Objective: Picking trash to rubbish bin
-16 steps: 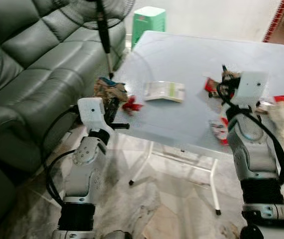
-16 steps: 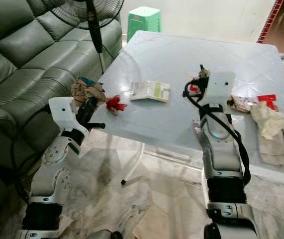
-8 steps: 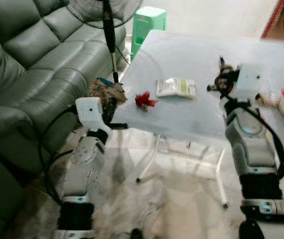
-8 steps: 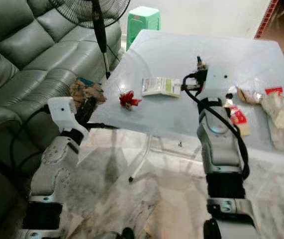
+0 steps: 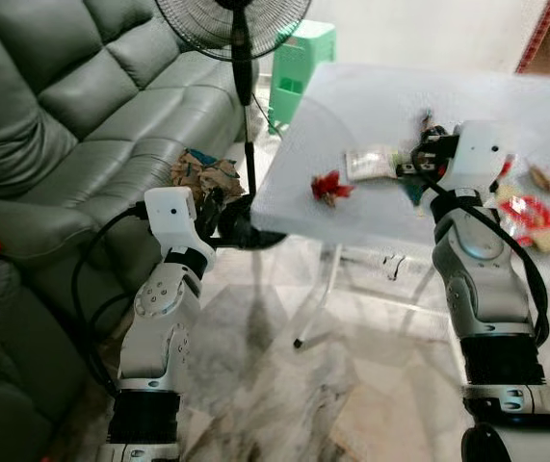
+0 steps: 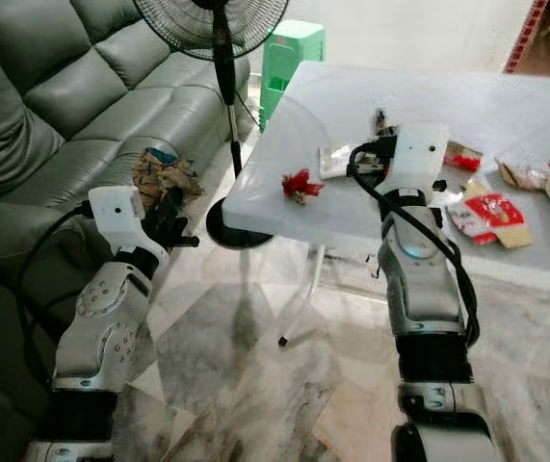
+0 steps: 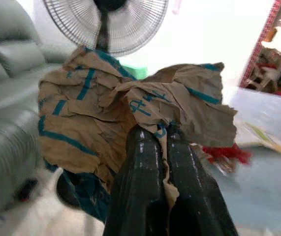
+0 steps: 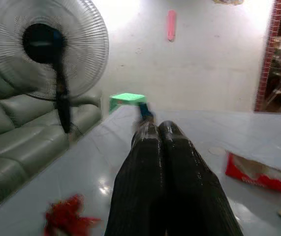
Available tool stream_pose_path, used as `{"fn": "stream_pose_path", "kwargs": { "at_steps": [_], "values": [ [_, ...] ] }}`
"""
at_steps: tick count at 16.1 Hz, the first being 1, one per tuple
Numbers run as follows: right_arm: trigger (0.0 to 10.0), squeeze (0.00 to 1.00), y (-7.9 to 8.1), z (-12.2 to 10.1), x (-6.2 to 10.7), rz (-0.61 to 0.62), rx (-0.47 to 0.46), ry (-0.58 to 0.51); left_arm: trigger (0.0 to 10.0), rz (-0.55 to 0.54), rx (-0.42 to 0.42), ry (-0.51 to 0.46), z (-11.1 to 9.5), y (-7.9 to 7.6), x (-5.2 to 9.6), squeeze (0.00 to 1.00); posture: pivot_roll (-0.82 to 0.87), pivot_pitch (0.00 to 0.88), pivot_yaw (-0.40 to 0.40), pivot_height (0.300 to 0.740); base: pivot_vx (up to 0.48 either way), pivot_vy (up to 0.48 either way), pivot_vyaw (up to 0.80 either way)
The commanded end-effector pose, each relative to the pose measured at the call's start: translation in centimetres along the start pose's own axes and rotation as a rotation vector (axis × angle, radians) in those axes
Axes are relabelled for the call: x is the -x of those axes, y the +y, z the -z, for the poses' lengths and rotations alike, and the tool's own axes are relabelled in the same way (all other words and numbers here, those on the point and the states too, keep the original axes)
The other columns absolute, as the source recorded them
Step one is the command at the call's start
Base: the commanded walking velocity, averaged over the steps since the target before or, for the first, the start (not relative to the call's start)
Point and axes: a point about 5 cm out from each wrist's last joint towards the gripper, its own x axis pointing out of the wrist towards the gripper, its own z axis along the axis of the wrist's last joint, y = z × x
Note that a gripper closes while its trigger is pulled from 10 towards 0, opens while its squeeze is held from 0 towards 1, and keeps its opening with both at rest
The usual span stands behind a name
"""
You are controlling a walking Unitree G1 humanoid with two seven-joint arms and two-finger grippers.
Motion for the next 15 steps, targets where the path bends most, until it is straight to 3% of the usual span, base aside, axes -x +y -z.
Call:
{"fn": "stream_pose_path", "kwargs": {
  "at_steps": [1, 4, 7, 15],
  "values": [
    [0.0, 0.00, -0.1, -0.5, -0.2, 0.019, -0.002, -0.019, 0.0, 0.022, -0.010, -0.029, -0.7, -0.3, -0.2, 0.00, 0.03, 0.035, 0.014, 0.740, 0.000, 0.000, 0.00],
    [0.0, 0.00, -0.3, -0.5, -0.4, 0.034, 0.013, -0.013, 0.0, 0.025, -0.019, -0.050, -1.0, -0.3, -0.3, 0.00, 0.03, 0.032, 0.010, 0.740, 0.000, 0.000, 0.00],
    [0.0, 0.00, -0.3, -0.7, -0.6, 0.037, 0.012, -0.013, 0.0, -0.016, 0.024, -0.071, -1.5, 0.4, -0.6, 0.00, 0.02, 0.030, 0.008, 0.740, 0.000, 0.000, -0.80],
    [0.0, 0.00, -0.4, -0.9, -0.8, 0.043, 0.021, -0.018, 0.0, -0.009, 0.031, -0.083, -1.7, 0.2, -1.2, 0.00, 0.02, 0.026, 0.004, 0.740, 0.000, 0.000, -0.80]
  ]
}}
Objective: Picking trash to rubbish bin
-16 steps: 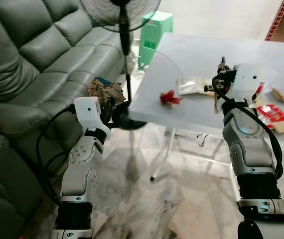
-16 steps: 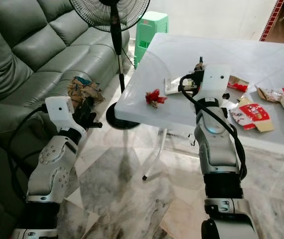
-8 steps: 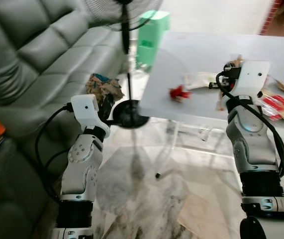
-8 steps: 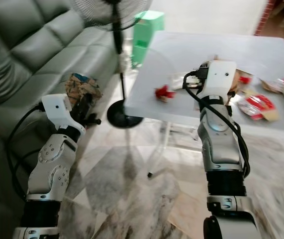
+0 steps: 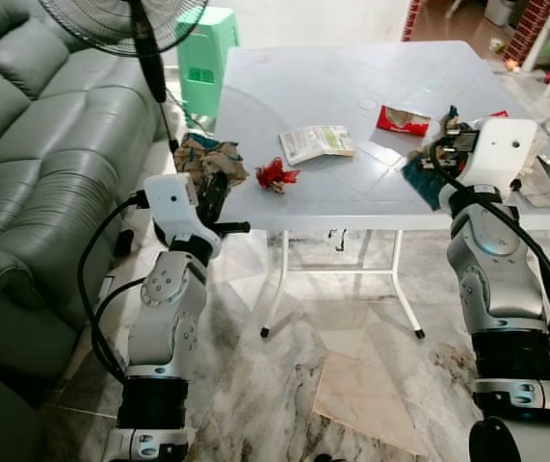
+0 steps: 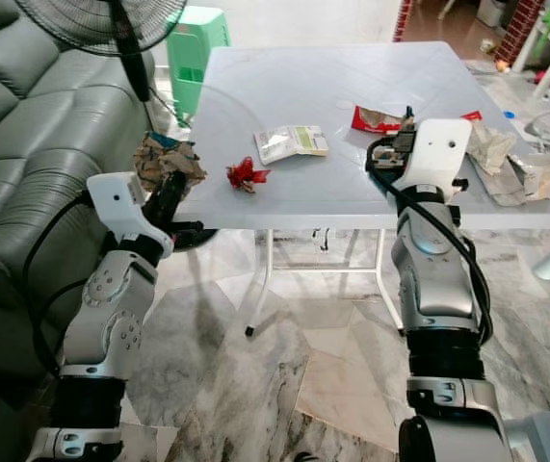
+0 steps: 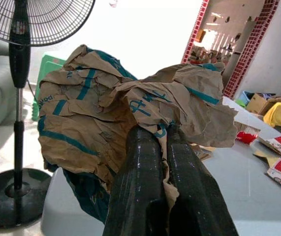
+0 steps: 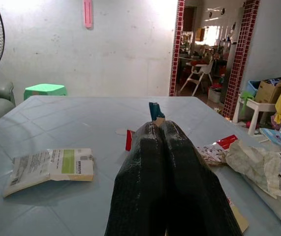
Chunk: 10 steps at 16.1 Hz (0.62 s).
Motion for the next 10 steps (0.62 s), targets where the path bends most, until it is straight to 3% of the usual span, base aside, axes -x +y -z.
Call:
{"fn": "stream_pose_path", "kwargs": {
  "at_steps": [1, 10],
  "values": [
    [0.0, 0.00, 0.10, -0.36, -0.29, -0.005, 0.005, -0.008, 0.0, -0.001, 0.004, -0.009, -0.14, -0.12, -0.22, 0.00, 0.02, 0.023, 0.005, 0.740, 0.000, 0.000, -0.80],
    [0.0, 0.00, 0.11, -0.03, -0.17, 0.005, 0.012, 0.002, 0.0, 0.014, 0.011, 0.010, 0.39, -0.29, -0.11, 0.00, 0.02, 0.021, 0.007, 0.740, 0.000, 0.000, -0.80]
  ]
}}
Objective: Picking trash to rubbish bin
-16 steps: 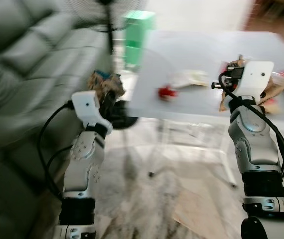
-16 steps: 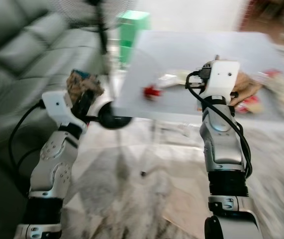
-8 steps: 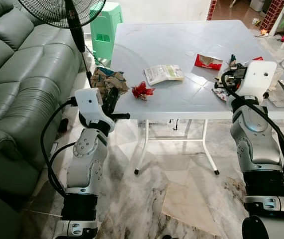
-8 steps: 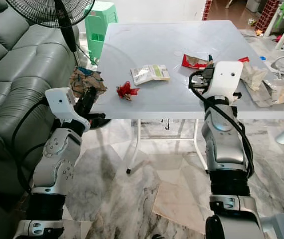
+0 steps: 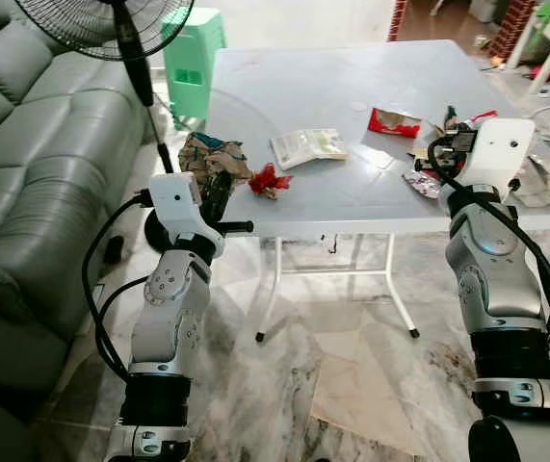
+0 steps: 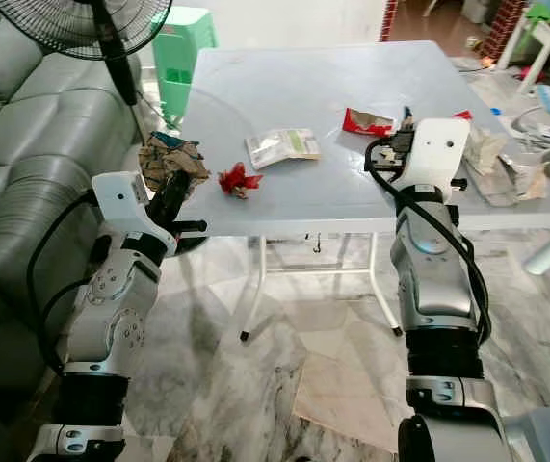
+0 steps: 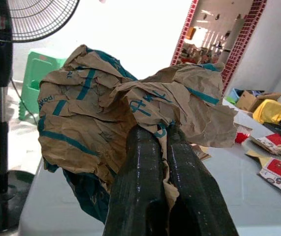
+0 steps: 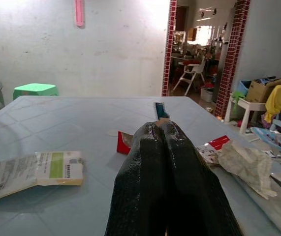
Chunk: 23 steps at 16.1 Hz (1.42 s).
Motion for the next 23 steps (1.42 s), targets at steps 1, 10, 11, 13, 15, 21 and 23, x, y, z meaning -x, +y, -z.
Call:
{"fn": "stream_pose_path", "kwargs": {
  "at_steps": [1, 10, 11, 13, 15, 21, 23],
  "values": [
    [0.0, 0.00, 0.06, -0.11, -0.12, 0.002, 0.008, -0.002, 0.0, 0.008, 0.005, -0.003, -0.01, -0.24, -0.02, 0.00, 0.02, 0.021, 0.007, 0.740, 0.000, 0.000, -0.80],
    [0.0, 0.00, 0.25, -0.08, 0.00, -0.002, -0.004, -0.005, 0.0, 0.010, 0.022, 0.003, 0.12, -0.25, 0.10, 0.00, 0.02, 0.030, 0.012, 0.740, 0.000, -0.136, -0.34],
    [0.0, 0.00, 0.22, -0.09, 0.01, -0.004, -0.003, -0.005, 0.0, 0.012, 0.026, -0.001, 0.09, -0.28, 0.13, 0.00, 0.02, 0.031, 0.011, 0.740, 0.000, 0.000, 0.00],
    [0.0, 0.00, 0.17, -0.12, -0.02, -0.002, -0.003, -0.005, 0.0, 0.012, 0.028, -0.001, 0.11, -0.27, 0.21, 0.00, 0.01, 0.032, 0.010, 0.740, 0.000, 0.000, 0.00],
    [0.0, 0.00, 0.17, -0.11, 0.00, -0.002, -0.003, -0.003, 0.0, 0.013, 0.020, -0.009, 0.01, -0.16, 0.25, 0.00, 0.01, 0.032, 0.011, 0.740, 0.000, 0.000, 0.00],
    [0.0, 0.00, 0.22, -0.06, -0.08, -0.004, -0.001, 0.003, 0.0, 0.025, 0.027, -0.017, -0.23, 0.18, 0.23, 0.00, 0.02, 0.030, 0.009, 0.740, 0.040, 0.000, -0.62],
    [0.0, 0.00, 0.26, -0.11, -0.07, -0.006, -0.001, -0.002, 0.0, 0.036, 0.030, -0.010, -0.09, 0.03, 0.27, 0.00, 0.02, 0.030, 0.009, 0.740, 0.283, 0.000, -0.80]
  ]
}}
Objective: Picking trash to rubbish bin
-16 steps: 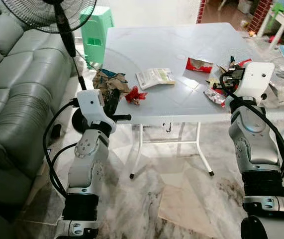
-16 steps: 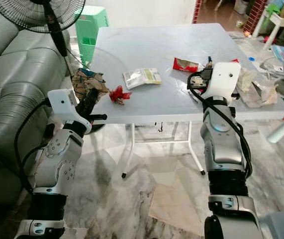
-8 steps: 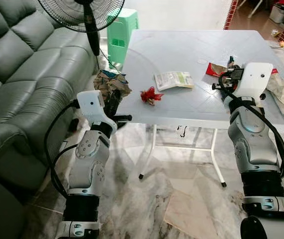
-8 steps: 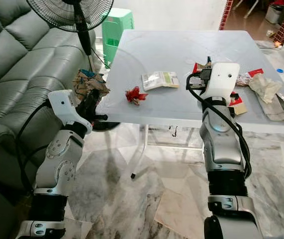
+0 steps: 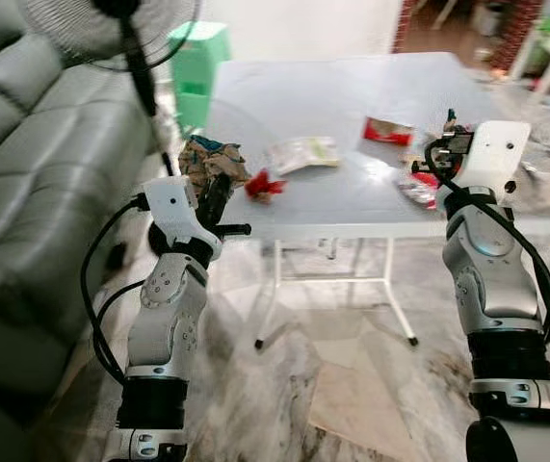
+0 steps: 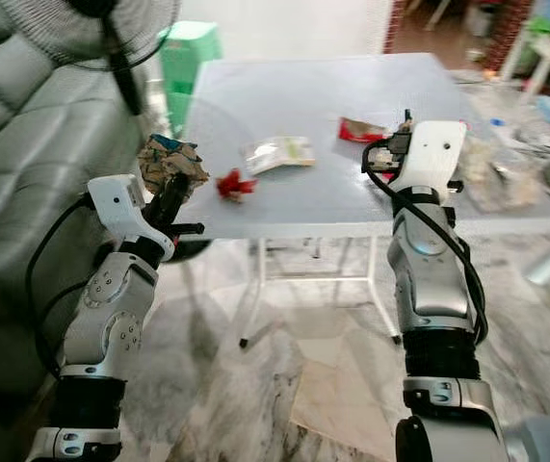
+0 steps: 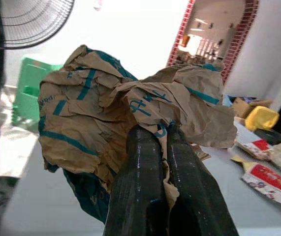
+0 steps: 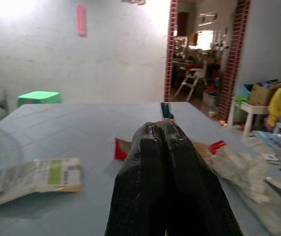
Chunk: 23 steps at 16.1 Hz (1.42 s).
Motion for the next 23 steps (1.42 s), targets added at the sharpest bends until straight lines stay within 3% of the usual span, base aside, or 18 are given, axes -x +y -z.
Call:
{"fn": "stream_pose_path", "kwargs": {
  "at_steps": [1, 12, 23],
  "values": [
    [0.0, 0.00, -0.03, -0.26, -0.13, 0.000, 0.008, -0.007, 0.0, 0.028, -0.001, -0.010, -0.26, -0.43, -0.05, 0.00, 0.02, 0.030, 0.009, 0.740, 0.304, 0.000, -0.62],
    [0.0, 0.00, -0.11, -0.17, -0.11, 0.004, 0.010, -0.002, 0.0, 0.040, 0.012, 0.007, 0.08, -0.60, 0.06, 0.00, 0.01, 0.033, 0.012, 0.740, 0.298, 0.000, -0.14],
    [0.0, 0.00, -0.08, -0.14, -0.24, 0.006, 0.011, 0.004, 0.0, -0.009, 0.041, 0.010, -0.14, -0.49, -0.19, 0.00, 0.01, 0.033, 0.009, 0.740, 0.000, 0.000, -0.80]
  ]
}}
